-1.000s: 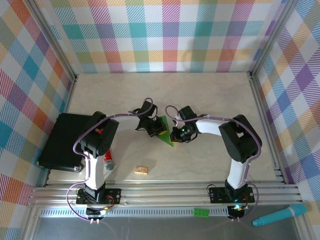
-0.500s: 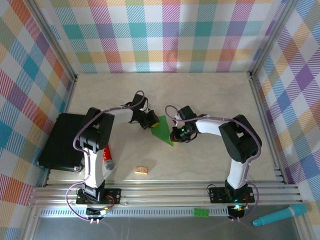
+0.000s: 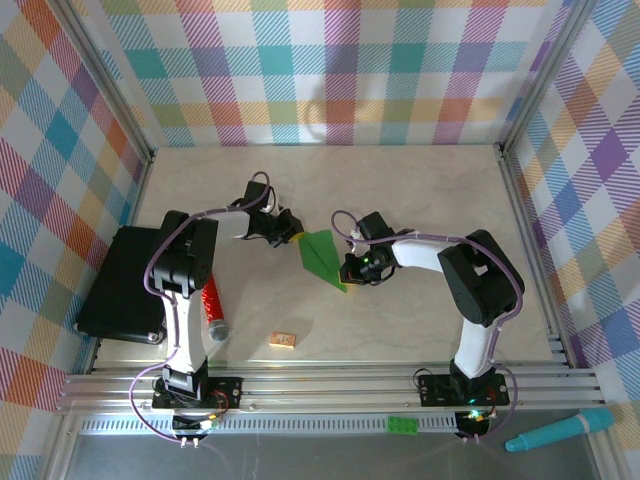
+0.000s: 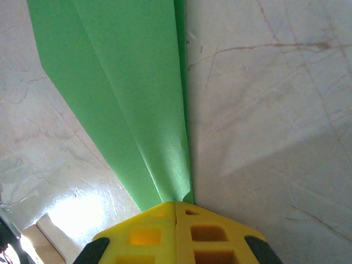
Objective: Fold a paper plane with a square sheet of paper (pick it up from the middle)
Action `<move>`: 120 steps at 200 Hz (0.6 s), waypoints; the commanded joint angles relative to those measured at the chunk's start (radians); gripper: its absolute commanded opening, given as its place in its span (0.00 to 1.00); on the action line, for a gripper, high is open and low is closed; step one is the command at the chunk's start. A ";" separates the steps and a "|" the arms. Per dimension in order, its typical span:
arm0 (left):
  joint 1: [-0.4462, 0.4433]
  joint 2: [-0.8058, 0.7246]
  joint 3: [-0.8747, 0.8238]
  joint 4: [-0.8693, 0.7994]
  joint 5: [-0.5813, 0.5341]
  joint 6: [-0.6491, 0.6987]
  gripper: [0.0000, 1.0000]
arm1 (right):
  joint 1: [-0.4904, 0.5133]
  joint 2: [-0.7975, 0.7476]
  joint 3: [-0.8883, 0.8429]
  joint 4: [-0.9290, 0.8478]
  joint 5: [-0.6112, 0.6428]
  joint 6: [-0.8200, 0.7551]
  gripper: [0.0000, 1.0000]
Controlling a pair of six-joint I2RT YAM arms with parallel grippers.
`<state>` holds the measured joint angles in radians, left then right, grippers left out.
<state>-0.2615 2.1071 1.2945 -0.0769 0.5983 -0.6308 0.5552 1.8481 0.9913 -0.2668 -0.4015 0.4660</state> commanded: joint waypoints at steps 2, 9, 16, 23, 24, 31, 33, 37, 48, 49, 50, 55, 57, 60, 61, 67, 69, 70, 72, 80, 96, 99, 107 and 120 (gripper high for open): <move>0.050 0.020 0.071 -0.012 -0.164 0.063 0.12 | -0.002 0.057 -0.059 -0.157 0.107 0.020 0.09; 0.049 0.006 0.090 -0.033 -0.172 0.066 0.12 | -0.003 0.046 -0.053 -0.136 0.071 0.029 0.10; 0.050 -0.016 0.101 -0.051 -0.181 0.070 0.13 | -0.003 0.034 -0.049 -0.112 0.031 0.045 0.11; 0.050 -0.042 0.106 -0.060 -0.192 0.069 0.13 | -0.003 0.022 -0.044 -0.088 -0.006 0.063 0.12; 0.050 -0.046 0.105 -0.061 -0.194 0.068 0.13 | -0.002 0.019 -0.044 -0.087 -0.009 0.065 0.12; 0.049 -0.074 0.098 -0.066 -0.211 0.061 0.13 | -0.003 0.005 -0.037 -0.062 -0.043 0.085 0.14; 0.050 -0.086 0.096 -0.068 -0.214 0.060 0.14 | -0.002 0.000 -0.034 -0.057 -0.050 0.090 0.15; 0.050 -0.106 0.089 -0.069 -0.221 0.055 0.14 | -0.002 -0.010 -0.029 -0.046 -0.061 0.101 0.15; 0.050 -0.165 0.052 -0.060 -0.229 0.041 0.17 | -0.003 -0.045 -0.016 -0.019 -0.074 0.127 0.18; 0.050 -0.170 0.048 -0.057 -0.229 0.038 0.17 | -0.003 -0.049 -0.015 -0.017 -0.074 0.129 0.18; 0.050 -0.176 0.043 -0.056 -0.230 0.036 0.17 | -0.003 -0.053 -0.014 -0.016 -0.073 0.131 0.19; 0.049 -0.204 0.022 -0.045 -0.232 0.029 0.18 | -0.004 -0.070 -0.006 -0.009 -0.069 0.139 0.20; 0.048 -0.216 0.009 -0.040 -0.232 0.023 0.19 | -0.004 -0.078 -0.003 -0.007 -0.067 0.142 0.21; 0.047 -0.232 -0.009 -0.032 -0.232 0.016 0.19 | -0.005 -0.088 0.001 -0.003 -0.064 0.147 0.22; 0.047 -0.239 -0.015 -0.030 -0.232 0.014 0.20 | -0.006 -0.092 0.003 -0.001 -0.062 0.147 0.23; 0.045 -0.277 -0.053 -0.014 -0.231 0.003 0.22 | -0.011 -0.111 0.010 0.007 -0.054 0.153 0.27; 0.044 -0.289 -0.065 -0.010 -0.230 -0.002 0.22 | -0.013 -0.117 0.012 0.010 -0.051 0.155 0.28; 0.045 -0.295 -0.071 -0.008 -0.230 -0.004 0.22 | -0.013 -0.121 0.013 0.011 -0.050 0.155 0.28; 0.044 -0.305 -0.083 -0.006 -0.231 -0.008 0.23 | -0.017 -0.126 0.014 0.015 -0.047 0.157 0.30; 0.041 -0.354 -0.135 0.009 -0.230 -0.022 0.26 | -0.028 -0.146 0.017 0.027 -0.033 0.162 0.35; 0.031 -0.441 -0.231 0.023 -0.226 -0.045 0.31 | -0.057 -0.167 0.012 0.052 -0.023 0.158 0.41; 0.029 -0.456 -0.248 0.027 -0.224 -0.049 0.33 | -0.064 -0.166 0.012 0.055 -0.025 0.155 0.42; 0.024 -0.495 -0.303 0.039 -0.216 -0.064 0.36 | -0.082 -0.158 0.016 0.057 -0.040 0.140 0.43; 0.015 -0.551 -0.385 0.068 -0.200 -0.098 0.43 | -0.110 -0.125 0.043 0.049 -0.092 0.101 0.43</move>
<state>-0.2256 1.6241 1.0344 -0.0414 0.3809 -0.6670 0.4919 1.6924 0.9962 -0.2253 -0.4465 0.6018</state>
